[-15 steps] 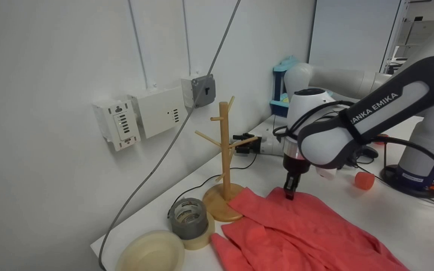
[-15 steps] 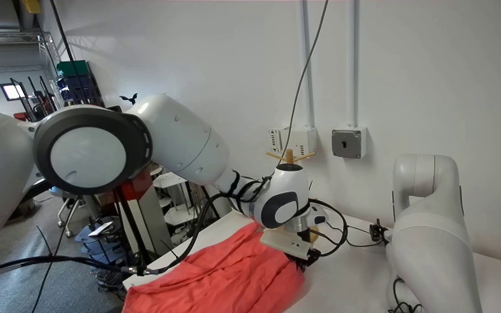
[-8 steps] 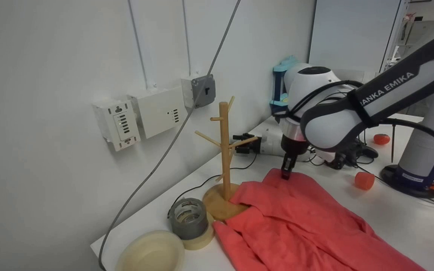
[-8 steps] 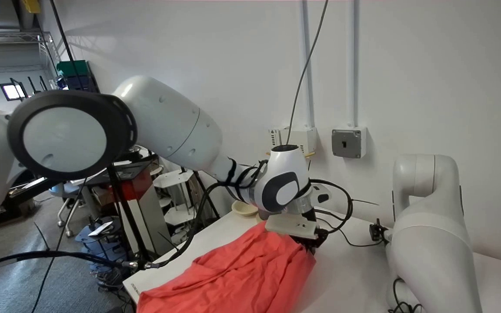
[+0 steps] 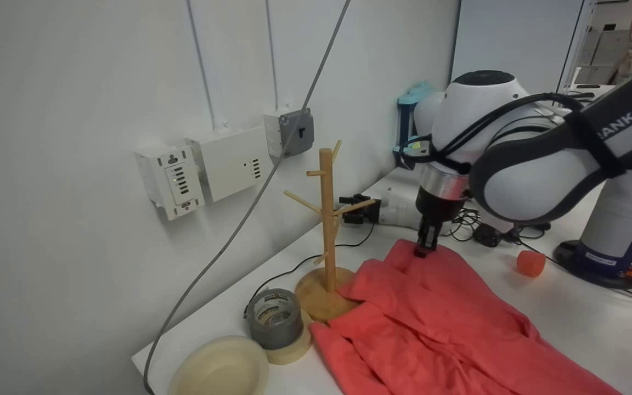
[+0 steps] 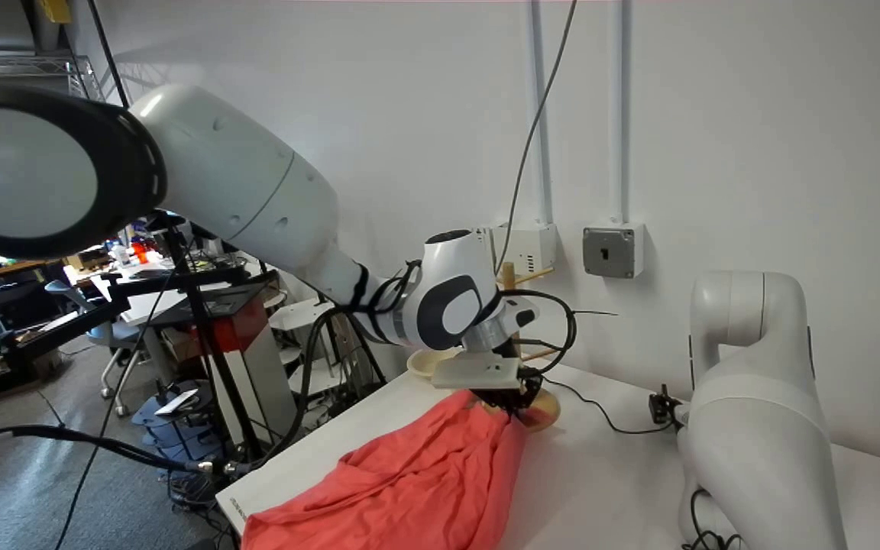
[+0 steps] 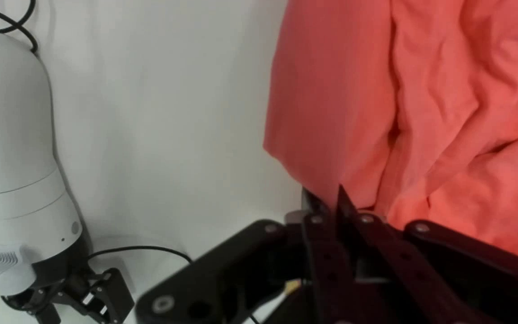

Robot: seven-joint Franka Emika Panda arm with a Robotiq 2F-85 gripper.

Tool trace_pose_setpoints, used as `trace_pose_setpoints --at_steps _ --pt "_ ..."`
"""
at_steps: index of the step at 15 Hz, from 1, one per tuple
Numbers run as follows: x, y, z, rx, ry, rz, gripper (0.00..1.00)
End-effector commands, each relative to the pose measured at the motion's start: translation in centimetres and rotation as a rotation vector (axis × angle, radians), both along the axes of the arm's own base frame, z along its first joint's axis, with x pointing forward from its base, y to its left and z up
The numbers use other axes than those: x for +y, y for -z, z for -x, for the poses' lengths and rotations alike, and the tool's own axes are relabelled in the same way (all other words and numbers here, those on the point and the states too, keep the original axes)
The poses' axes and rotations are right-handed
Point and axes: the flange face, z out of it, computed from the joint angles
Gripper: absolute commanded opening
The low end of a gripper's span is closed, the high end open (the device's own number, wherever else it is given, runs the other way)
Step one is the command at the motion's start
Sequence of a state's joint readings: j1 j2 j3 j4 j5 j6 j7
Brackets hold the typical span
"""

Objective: Fold the sweatshirt down the middle and move it forward

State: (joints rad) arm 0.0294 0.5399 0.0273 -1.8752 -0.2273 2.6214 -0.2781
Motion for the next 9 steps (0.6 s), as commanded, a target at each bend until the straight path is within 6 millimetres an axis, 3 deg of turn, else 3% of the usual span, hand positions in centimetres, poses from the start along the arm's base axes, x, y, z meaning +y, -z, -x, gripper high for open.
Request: trace_pose_setpoints --at_steps 1,9 --pt "0.9 -1.6 4.5 0.003 -0.056 0.042 0.02" --pt "3.7 -2.2 11.8 0.181 -0.129 0.014 0.02"
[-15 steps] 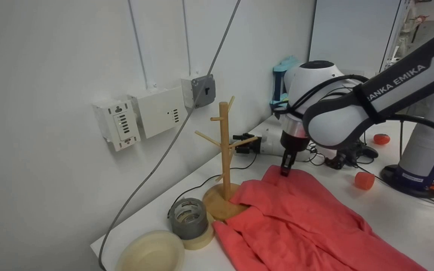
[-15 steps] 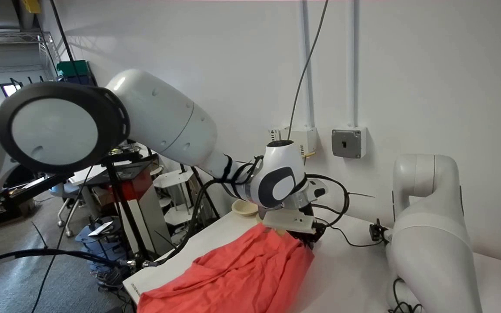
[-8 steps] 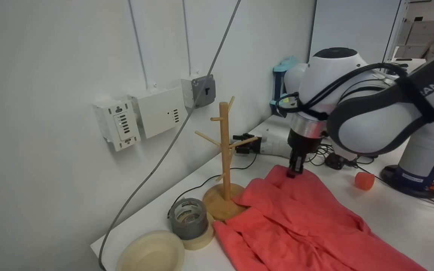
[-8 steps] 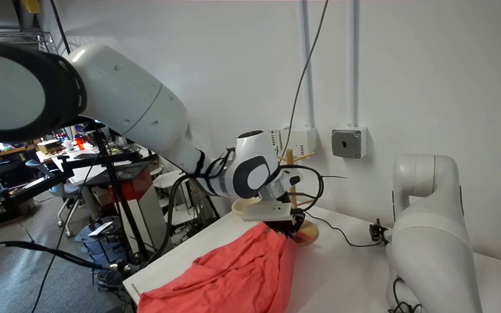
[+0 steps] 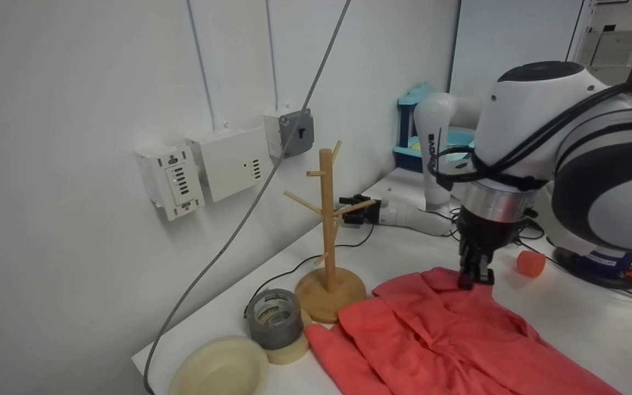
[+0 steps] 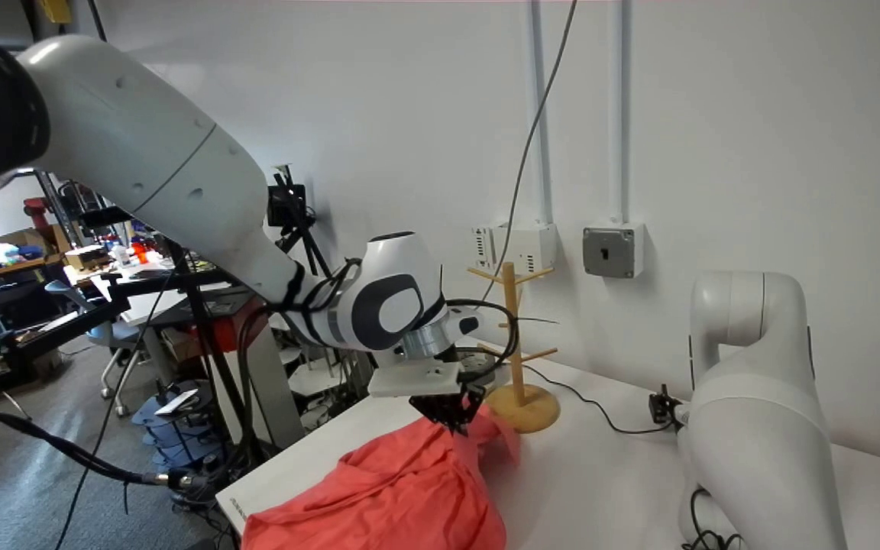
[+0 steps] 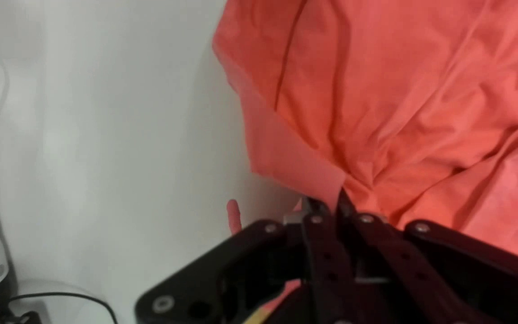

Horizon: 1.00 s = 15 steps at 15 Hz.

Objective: Fold the sweatshirt down the middle and move it forward

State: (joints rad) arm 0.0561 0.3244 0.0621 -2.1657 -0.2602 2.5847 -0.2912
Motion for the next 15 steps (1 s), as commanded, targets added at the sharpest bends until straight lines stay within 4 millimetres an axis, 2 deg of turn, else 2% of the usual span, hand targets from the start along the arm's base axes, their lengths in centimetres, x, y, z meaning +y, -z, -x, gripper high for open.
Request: trace_pose_setpoints --at_steps 1,4,8,14,15 --pt "0.9 -1.1 4.0 0.103 -0.034 -0.018 0.02" --pt "1.0 -0.9 6.2 0.200 -0.028 -0.015 0.02" --pt "-0.8 -0.3 8.4 0.339 0.015 0.002 0.02" --pt "-2.5 1.1 9.7 0.534 0.105 -0.133 0.02" --pt "-2.6 1.3 9.8 0.567 0.111 -0.142 0.32"
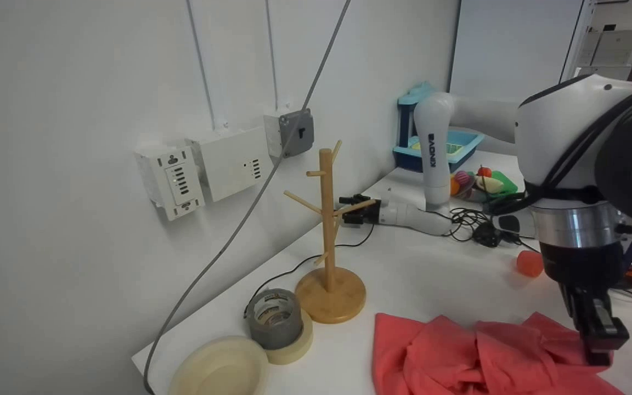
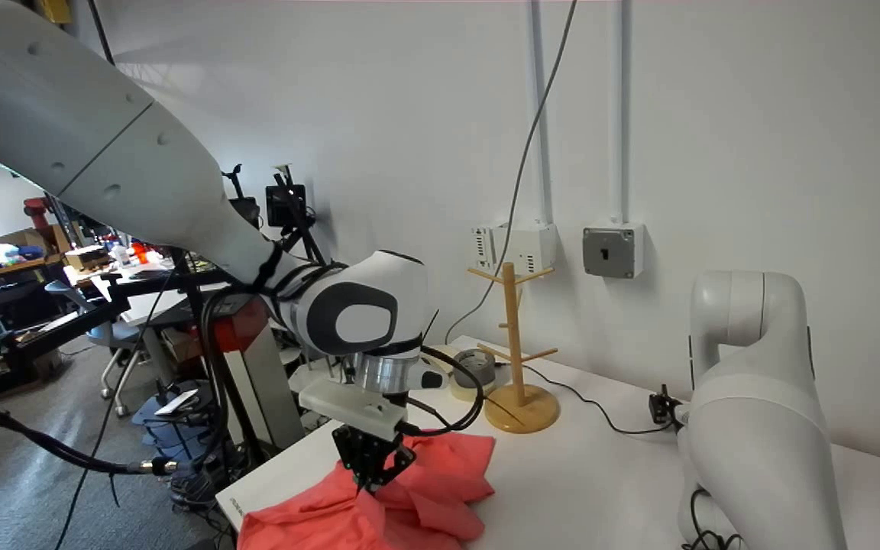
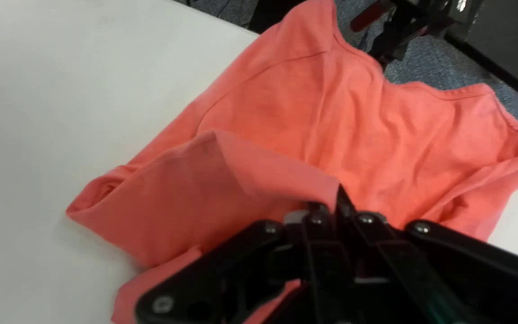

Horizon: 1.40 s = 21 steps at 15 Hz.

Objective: Fold the sweatshirt down the middle and move it forward

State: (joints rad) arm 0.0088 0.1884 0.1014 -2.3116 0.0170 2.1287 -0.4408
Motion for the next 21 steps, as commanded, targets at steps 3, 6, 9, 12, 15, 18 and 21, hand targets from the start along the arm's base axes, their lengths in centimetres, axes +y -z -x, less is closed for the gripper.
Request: trace_pose_setpoints --at_steps 3,6,9,12,15,18,21 --pt "-0.8 -0.1 0.5 0.123 0.026 -0.036 0.47" --pt "-0.6 -1.0 -0.6 0.103 0.020 -0.032 0.71" --pt "-0.2 -2.5 -3.2 0.006 -0.018 -0.022 0.93" --pt "0.3 -3.1 -6.6 -0.103 -0.042 -0.045 1.00" --pt "0.9 -2.3 -9.8 -0.237 -0.050 -0.062 1.00" --pt "1.6 -0.2 -12.1 -0.310 -0.021 -0.079 1.00" --pt "1.6 0.0 -11.1 -0.293 -0.017 -0.071 1.00"
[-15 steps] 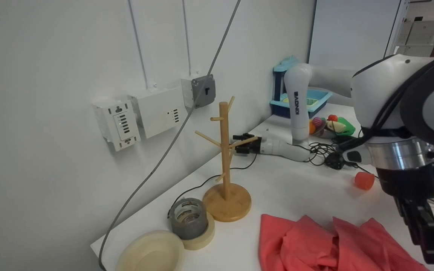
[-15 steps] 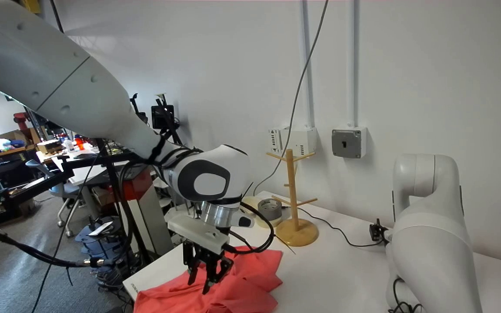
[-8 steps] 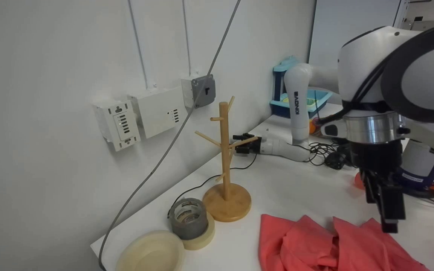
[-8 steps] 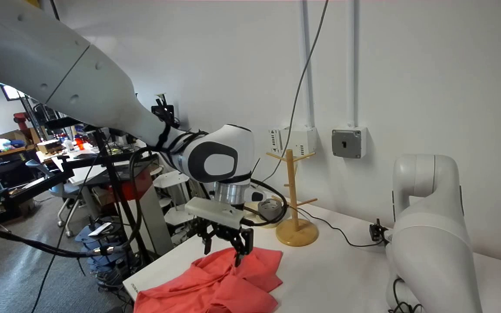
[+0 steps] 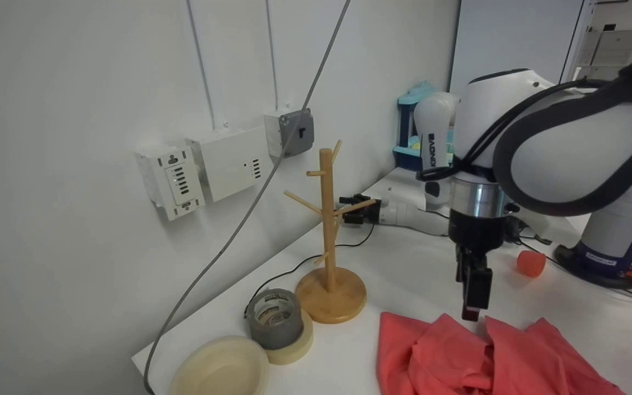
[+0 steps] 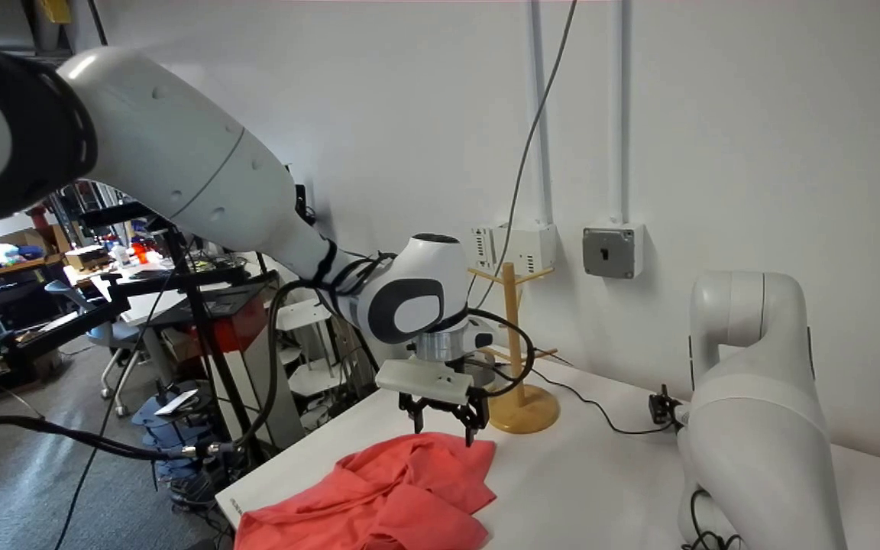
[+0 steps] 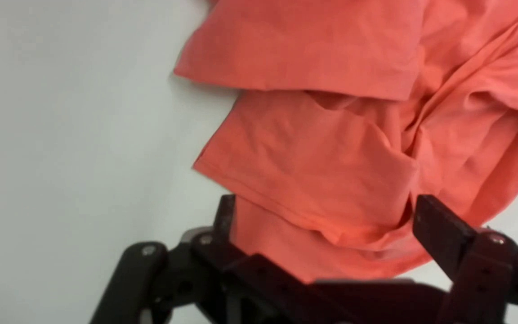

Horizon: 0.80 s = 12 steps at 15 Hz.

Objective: Fold the sweatshirt down the middle and move it forward

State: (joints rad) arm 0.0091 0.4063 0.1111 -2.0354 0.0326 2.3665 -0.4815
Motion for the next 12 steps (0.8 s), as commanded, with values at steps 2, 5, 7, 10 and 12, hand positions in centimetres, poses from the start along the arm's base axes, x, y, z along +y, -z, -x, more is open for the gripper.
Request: trace_pose_setpoints --at_steps 2,5,7,10,12 --pt "0.1 0.2 0.1 0.005 -0.001 0.000 1.00" --pt "-0.2 0.2 -0.1 0.000 -0.001 -0.003 1.00" --pt "-0.1 1.3 -0.7 -0.012 -0.021 -0.014 1.00" --pt "0.7 3.4 -1.9 -0.026 -0.083 -0.024 1.00" --pt "1.3 4.9 -2.5 -0.028 -0.142 -0.034 1.00"
